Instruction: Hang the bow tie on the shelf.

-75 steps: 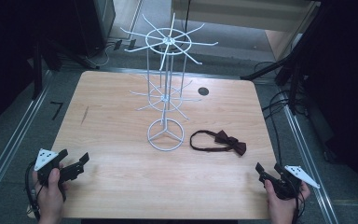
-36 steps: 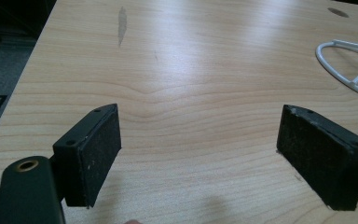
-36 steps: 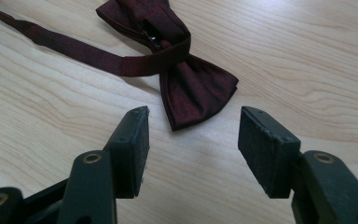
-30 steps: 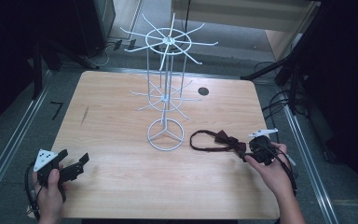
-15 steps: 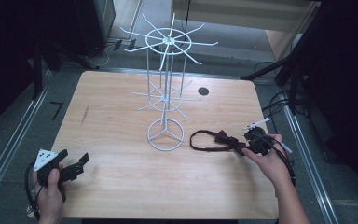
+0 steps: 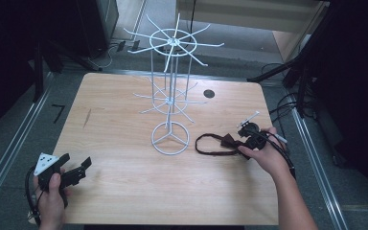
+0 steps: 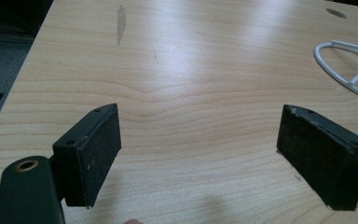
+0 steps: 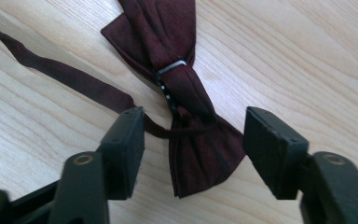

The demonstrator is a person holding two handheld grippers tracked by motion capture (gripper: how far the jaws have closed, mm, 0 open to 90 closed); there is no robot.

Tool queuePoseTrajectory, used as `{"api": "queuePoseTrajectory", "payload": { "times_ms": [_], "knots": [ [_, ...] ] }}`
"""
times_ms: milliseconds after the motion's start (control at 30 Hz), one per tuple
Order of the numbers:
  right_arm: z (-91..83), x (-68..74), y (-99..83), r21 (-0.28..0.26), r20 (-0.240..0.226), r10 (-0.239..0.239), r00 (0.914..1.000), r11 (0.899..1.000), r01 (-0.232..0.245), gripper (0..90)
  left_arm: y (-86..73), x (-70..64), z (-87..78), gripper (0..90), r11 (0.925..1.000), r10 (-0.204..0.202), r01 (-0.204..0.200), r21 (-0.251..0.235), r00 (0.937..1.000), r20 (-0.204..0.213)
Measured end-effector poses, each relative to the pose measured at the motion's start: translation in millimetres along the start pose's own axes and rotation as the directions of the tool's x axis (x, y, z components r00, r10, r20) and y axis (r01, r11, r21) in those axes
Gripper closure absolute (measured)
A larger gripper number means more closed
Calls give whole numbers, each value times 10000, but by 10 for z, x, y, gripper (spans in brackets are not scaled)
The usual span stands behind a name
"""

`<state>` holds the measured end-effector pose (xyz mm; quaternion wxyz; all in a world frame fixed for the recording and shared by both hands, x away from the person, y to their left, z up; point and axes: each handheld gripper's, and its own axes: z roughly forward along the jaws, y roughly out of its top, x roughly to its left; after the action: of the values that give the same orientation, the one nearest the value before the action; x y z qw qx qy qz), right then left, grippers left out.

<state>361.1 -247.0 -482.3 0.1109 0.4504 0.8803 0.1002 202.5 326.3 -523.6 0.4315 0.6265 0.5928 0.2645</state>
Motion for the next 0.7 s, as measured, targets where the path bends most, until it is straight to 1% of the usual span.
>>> {"api": "queuePoseTrajectory", "payload": {
  "times_ms": [33, 67, 100, 133, 200, 233, 300, 333, 433, 467, 500, 567, 633, 667, 700],
  "knots": [
    [13, 15, 27, 58, 45, -135, 9999, 9999, 135, 334, 0, 1, 0, 145, 10000, 0, 0, 5, 10000, -6],
    [44, 46, 68, 321, 103, -325, 9994, 9990, 321, 282, 0, 3, -1, 145, 10000, 8, -8, 13, 10000, 1],
    [44, 46, 68, 321, 103, -325, 9994, 9990, 321, 282, 0, 3, -1, 145, 10000, 8, -8, 13, 10000, 1],
    [60, 61, 85, 485, 107, -435, 9990, 9979, 429, 273, 0, 3, -1, 145, 10000, 5, -5, 12, 10000, 9],
    [110, 89, 123, 769, 17, -772, 9970, 9941, 768, 258, 0, 2, 0, 145, 10000, -15, 15, -6, 10000, 16],
    [110, 89, 123, 769, 17, -772, 9970, 9941, 768, 258, 0, 3, -1, 145, 10000, -14, 14, -2, 10000, 17],
    [143, 95, 146, 845, -124, -809, 9966, 9931, 817, 249, 0, 3, 0, 145, 10000, -12, 12, 4, 10000, 24],
    [165, 99, 159, 953, -111, -905, 9958, 9913, 912, 240, 0, 3, 0, 145, 10000, -8, 8, 2, 10000, 22],
    [202, 125, 184, 1068, -178, -981, 9950, 9893, 995, 211, 0, 3, 0, 145, 10000, -7, 7, 3, 10000, 29],
    [219, 124, 194, 1048, -155, -1143, 9933, 9878, 1153, 204, 1, 3, 0, 145, 10000, -8, 8, 10, 10000, 28],
    [244, 148, 215, 1217, -156, -1109, 9937, 9862, 1120, 206, 1, 2, 1, 145, 10000, -14, 14, 7, 10000, 33],
    [256, 150, 224, 1236, -127, -1122, 9936, 9859, 1129, 213, 1, 2, 1, 145, 10000, -10, 10, 9, 10000, 36],
    [284, 150, 244, 1412, -370, -994, 9944, 9845, 1037, 294, 0, 3, 0, 145, 10000, -9, 9, 4, 10000, 35],
    [284, 150, 244, 1412, -370, -994, 9944, 9845, 1037, 294, 0, 3, 0, 145, 10000, -9, 9, 4, 10000, 35],
    [295, 147, 246, 1436, -478, -1005, 9938, 9839, 1064, 324, 0, 3, 0, 145, 10000, -13, 13, -2, 10000, 40]
  ]
}}
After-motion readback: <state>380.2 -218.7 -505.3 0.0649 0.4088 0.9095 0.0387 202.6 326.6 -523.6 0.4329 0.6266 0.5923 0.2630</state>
